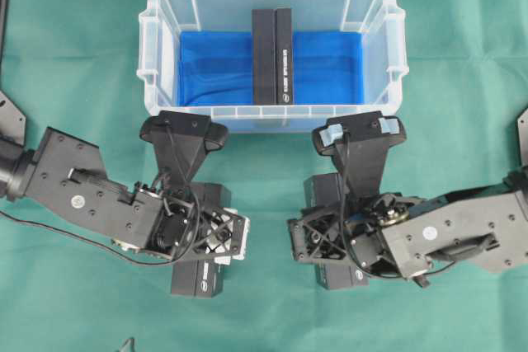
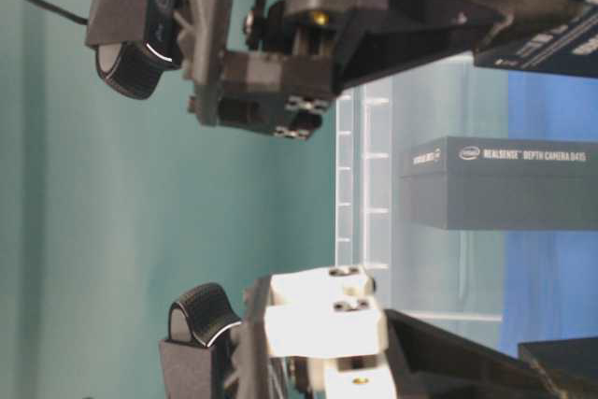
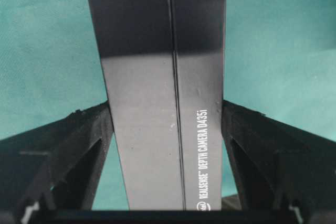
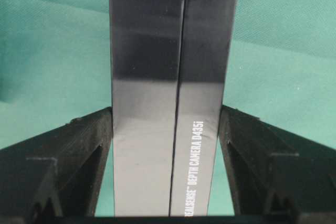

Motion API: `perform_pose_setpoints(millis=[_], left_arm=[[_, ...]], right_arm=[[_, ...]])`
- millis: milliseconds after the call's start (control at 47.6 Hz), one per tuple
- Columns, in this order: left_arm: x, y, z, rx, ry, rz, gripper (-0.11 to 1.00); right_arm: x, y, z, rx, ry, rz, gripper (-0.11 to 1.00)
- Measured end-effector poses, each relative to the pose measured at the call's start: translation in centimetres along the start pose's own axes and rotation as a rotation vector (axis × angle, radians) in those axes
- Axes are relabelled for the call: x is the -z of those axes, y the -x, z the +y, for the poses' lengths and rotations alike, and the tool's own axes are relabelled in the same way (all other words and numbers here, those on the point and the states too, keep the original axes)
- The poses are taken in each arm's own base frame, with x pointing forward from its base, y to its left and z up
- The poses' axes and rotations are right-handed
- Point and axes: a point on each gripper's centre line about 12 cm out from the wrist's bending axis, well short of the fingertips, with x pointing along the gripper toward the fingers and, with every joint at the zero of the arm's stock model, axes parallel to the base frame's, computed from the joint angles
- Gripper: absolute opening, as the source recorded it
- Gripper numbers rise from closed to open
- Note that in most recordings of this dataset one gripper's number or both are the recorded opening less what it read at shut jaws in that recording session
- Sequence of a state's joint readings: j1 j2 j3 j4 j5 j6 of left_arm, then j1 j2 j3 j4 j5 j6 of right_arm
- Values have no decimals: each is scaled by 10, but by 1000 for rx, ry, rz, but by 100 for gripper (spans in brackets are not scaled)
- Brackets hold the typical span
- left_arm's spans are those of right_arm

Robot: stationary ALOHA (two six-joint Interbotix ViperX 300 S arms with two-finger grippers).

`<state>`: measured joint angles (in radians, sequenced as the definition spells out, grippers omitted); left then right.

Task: Take the box out of the case with both arms.
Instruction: 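Lower both boxes onto the green cloth and open both grippers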

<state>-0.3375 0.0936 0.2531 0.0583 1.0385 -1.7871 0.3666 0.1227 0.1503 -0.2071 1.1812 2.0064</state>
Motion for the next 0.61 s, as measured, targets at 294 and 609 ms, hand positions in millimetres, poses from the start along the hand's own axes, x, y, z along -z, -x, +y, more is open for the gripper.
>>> perform_pose_setpoints(millis=[294,609], left_arm=[[0,3,-1,12,4,4,91],[0,3,-1,9,16,3,90]], right_arm=[[-2,0,-1,10,-5,-17,96],[-2,0,-1,10,-4,-19,94]])
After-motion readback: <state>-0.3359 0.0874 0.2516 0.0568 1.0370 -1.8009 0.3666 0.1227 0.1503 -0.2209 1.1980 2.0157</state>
